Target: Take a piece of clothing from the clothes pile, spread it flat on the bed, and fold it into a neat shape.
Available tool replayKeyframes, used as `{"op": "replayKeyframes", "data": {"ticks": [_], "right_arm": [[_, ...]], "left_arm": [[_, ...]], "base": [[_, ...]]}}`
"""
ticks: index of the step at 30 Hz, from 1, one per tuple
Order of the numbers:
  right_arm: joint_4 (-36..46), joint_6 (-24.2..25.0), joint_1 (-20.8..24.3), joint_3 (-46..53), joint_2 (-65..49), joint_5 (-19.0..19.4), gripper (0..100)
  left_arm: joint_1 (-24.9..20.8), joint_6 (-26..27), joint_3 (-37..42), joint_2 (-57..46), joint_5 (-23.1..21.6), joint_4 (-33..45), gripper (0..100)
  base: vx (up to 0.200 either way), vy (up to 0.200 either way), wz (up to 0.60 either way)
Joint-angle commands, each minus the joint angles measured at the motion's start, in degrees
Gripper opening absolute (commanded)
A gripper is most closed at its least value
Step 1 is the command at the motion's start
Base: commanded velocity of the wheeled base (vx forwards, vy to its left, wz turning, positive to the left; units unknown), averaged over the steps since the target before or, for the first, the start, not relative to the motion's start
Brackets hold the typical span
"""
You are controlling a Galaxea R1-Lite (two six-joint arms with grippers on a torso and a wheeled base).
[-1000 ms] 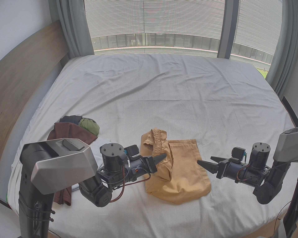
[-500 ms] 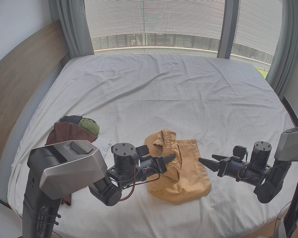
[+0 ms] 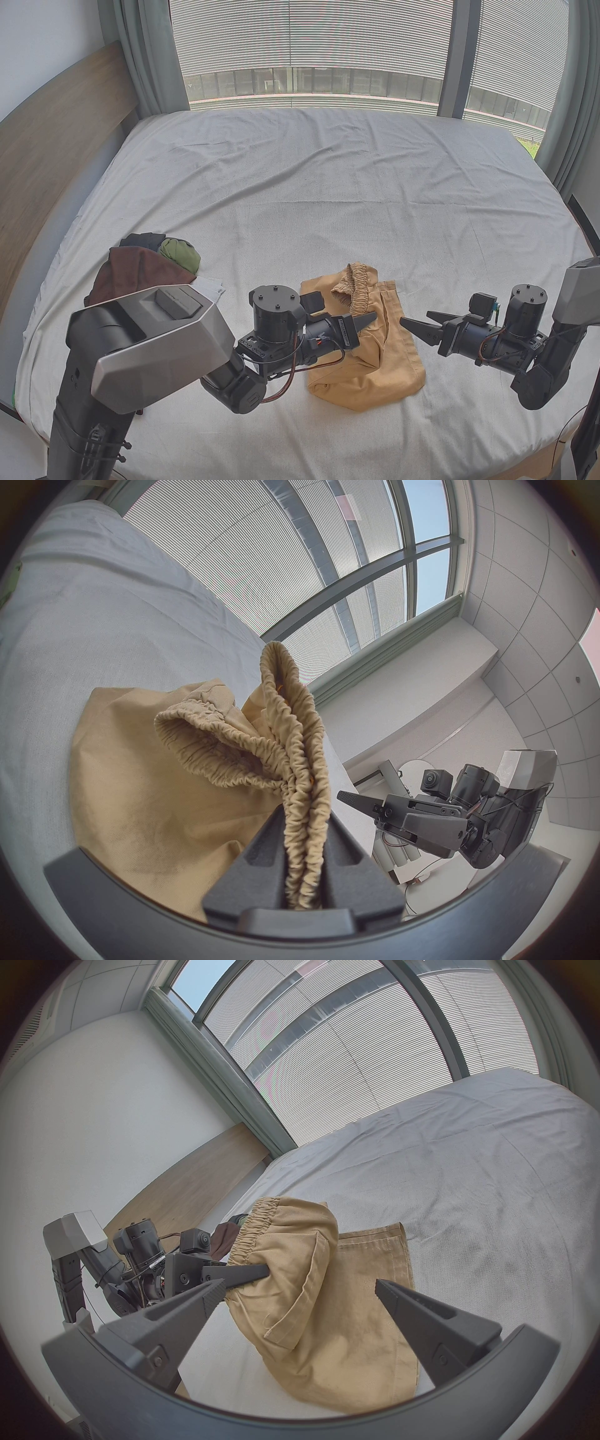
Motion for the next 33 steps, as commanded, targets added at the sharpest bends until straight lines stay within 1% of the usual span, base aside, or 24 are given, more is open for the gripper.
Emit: {"op": "replayKeyframes", "data": {"ticks": [1, 12, 16, 28, 29, 33], "right_arm": [[0.0, 0.0, -0.1, 0.0, 0.0, 0.0, 100], [0.0, 0.0, 0.0, 0.0, 0.1, 0.0, 100], [0.0, 0.0, 0.0, 0.0, 0.0, 0.0, 100], [-0.1, 0.0, 0.0, 0.0, 0.0, 0.0, 100], [-0.1, 0.0, 0.0, 0.0, 0.0, 0.0, 100], [-0.1, 0.0, 0.0, 0.0, 0.0, 0.0, 100]], "left_arm": [[-0.6, -0.1, -1.5, 1.0, 0.0, 0.3, 0], [-2.5, 0.0, -4.6, 1.9, 0.0, 3.3, 0], [-2.4, 0.0, -5.8, 3.1, 0.1, 3.8, 0], [-1.7, 0.0, -5.9, 4.2, 0.6, 4.6, 0], [-1.5, 0.0, -5.9, 4.2, 0.7, 4.6, 100], [-1.1, 0.3, -6.1, 4.6, 1.2, 6.0, 100]], "base": [[0.0, 0.0, 0.0], [0.0, 0.0, 0.0], [0.0, 0.0, 0.0], [0.0, 0.0, 0.0], [0.0, 0.0, 0.0], [0.0, 0.0, 0.0]]}}
